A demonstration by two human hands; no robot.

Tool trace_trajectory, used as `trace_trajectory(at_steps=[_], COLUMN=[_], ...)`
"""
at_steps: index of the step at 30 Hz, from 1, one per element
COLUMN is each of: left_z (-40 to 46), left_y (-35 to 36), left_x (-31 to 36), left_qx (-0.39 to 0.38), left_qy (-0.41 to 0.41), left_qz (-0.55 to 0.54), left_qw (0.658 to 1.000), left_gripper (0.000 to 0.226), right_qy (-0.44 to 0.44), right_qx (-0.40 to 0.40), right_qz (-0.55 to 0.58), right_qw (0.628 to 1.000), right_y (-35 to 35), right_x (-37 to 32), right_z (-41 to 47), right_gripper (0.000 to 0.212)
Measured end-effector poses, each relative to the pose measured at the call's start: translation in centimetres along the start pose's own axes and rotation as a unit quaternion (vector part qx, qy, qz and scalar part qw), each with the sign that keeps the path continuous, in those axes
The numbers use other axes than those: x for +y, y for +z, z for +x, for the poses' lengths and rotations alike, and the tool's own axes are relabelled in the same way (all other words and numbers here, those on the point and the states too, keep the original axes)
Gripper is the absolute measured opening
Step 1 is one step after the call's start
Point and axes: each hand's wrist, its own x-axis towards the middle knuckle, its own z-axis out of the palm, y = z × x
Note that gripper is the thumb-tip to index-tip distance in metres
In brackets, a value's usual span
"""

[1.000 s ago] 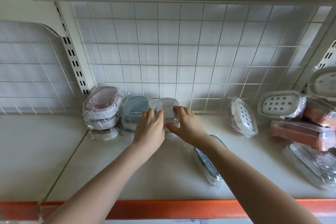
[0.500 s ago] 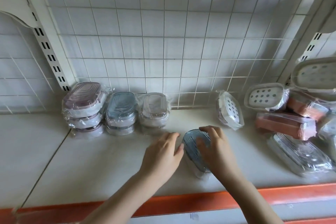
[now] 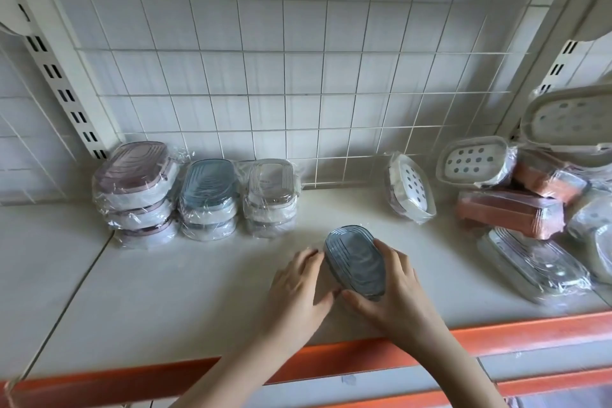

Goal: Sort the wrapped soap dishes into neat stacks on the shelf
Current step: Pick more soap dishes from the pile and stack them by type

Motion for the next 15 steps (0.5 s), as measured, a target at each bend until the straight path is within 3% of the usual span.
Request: trace_trajectory(at_steps=[4,8,10,12,15], left_z=[-0.1,-0.2,-0.2,-0.3,-0.3], left_y=[0.1,-0.2,-0.7,-1.4,-2.7], left_x=[-0.2,-0.2,0.2,0.9,1.5], left_qx=[-0.012,-0.017,-0.012,-0.003,0.028], left_qy=[0.013,0.024,0.043,0.059,0.081], left_qz=[-0.007,-0.068,-0.098,-0.129,-0.144], left_qw=[1.000,0.997,0.994,0.990,0.986], left_gripper=[0.061,0.059,0.057,0.055,0.055], right_qy=[0.002,0.000,-0.004,-0.019,-0.069], right_qx=[-0.008,0.017,0.036,0.061,0.089], right_qz=[0.040,0.116,0.133,0.149,0.168], right_qw=[0.999,0.993,0.990,0.987,0.979], right_y=[-0.2,-0.1,0.1,0.4,0.3], right_x=[0.2,0.1,-0.2,-0.6,-1.7], right_z=[-0.3,-0.7,-1.0,-1.2,-1.3], right_gripper=[0.106,0.088,0.094,0.098,0.085])
